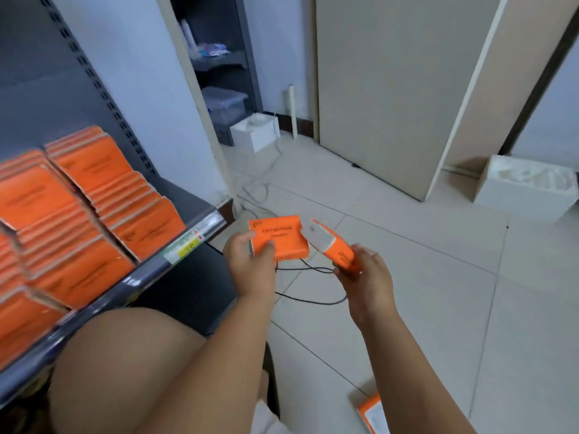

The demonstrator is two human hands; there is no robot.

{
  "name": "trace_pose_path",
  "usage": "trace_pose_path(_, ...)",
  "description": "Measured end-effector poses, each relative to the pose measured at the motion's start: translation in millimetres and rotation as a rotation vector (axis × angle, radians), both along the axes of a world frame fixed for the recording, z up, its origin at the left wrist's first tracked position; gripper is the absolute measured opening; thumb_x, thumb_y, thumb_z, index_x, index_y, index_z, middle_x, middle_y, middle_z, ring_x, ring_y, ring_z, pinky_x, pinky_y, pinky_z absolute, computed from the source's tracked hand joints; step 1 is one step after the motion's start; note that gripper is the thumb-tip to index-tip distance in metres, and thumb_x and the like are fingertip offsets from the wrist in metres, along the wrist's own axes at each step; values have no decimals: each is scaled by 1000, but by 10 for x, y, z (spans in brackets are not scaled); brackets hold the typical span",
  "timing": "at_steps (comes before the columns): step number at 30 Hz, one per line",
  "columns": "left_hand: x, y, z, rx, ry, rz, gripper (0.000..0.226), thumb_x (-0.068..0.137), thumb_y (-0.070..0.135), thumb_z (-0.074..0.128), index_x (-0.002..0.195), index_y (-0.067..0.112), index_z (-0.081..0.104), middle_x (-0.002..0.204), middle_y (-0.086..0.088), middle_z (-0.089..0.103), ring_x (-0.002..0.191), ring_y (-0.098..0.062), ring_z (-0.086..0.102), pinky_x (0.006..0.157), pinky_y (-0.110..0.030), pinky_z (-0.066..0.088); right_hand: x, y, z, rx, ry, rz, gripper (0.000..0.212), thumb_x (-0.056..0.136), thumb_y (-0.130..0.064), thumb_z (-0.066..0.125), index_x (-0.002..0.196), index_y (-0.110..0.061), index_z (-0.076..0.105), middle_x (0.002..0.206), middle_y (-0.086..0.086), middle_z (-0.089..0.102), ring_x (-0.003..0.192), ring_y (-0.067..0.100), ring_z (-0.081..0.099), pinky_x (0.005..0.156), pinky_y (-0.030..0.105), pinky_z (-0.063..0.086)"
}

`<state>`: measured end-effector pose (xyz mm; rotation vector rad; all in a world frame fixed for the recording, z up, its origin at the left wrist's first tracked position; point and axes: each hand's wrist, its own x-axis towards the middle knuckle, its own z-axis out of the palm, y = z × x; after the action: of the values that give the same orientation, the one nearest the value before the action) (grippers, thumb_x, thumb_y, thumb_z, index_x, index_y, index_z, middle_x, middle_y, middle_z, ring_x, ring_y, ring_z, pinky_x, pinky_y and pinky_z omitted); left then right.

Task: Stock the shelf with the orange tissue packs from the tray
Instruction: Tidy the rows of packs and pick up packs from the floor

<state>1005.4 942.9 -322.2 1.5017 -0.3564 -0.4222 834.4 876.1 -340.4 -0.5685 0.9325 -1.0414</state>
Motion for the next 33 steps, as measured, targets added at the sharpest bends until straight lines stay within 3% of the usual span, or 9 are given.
trace_pose_path(1,2,84,212,-21,-18,8,35,77,15,78,101,40,68,130,9,58,119,-18,64,95,-49,59,59,13,98,-46,-1,21,4,101,-13,61,104,-11,60,104,12,67,90,22,67,74,32,60)
trace_pose_path(5,173,356,720,-160,-2,15,52,85,0,77,123,31,60,125,11,65,108,-1,63,97,-38,58,326,92,458,-139,-94,62,38,96,3,63,129,-7,48,128,20,63,106,30,69,94,45,59)
trace_pose_path(8,397,563,1018,-207,-19,39,58,85,1,79,122,40,59,126,14,65,115,-7,64,102,-45,56,548,201,742,-169,-143,121,56,95,2,66,143,-16,43,130,19,64,108,27,71,98,42,57)
trace_pose_path(14,933,1134,1504,-258,-95,97,66,76,5,82,129,37,59,122,-1,71,110,-22,72,92,-58,59,1182,494,1163,-218,-223,277,57,94,4,67,145,-16,49,130,15,68,117,27,70,98,39,55)
trace_pose_path(21,1530,1944,1711,-214,-154,125,83,80,-7,72,126,60,57,122,-4,68,105,-28,73,89,-60,60,1959,964,1556,-325,-231,439,73,88,12,68,147,-24,46,109,12,72,100,23,74,89,38,58)
trace_pose_path(24,1797,2253,1632,-180,-179,177,72,76,-2,76,121,53,63,125,-15,64,109,-38,70,90,-60,59,2284,1179,1571,-447,-151,531,96,84,14,70,153,-40,31,102,10,71,97,25,73,90,44,60)
trace_pose_path(26,1953,2403,1557,-140,-188,202,64,78,1,78,117,49,64,126,-15,63,104,-35,70,76,-48,60,2444,1238,1567,-625,-21,586,101,83,14,72,154,-44,30,94,4,67,92,23,72,86,39,61)
trace_pose_path(30,2256,2569,1399,-114,-225,209,59,82,-5,77,111,45,65,118,-9,67,90,-21,69,62,-32,51,2731,1243,1598,-908,156,709,84,86,13,63,135,-52,45,90,-19,70,87,2,71,75,22,56)
trace_pose_path(33,2462,2547,1379,-189,-209,209,58,81,-9,76,112,39,66,110,-3,68,85,-13,71,59,-28,52,2975,1190,1594,-1059,288,642,71,77,-8,64,135,-47,50,112,-4,64,97,8,66,84,30,56)
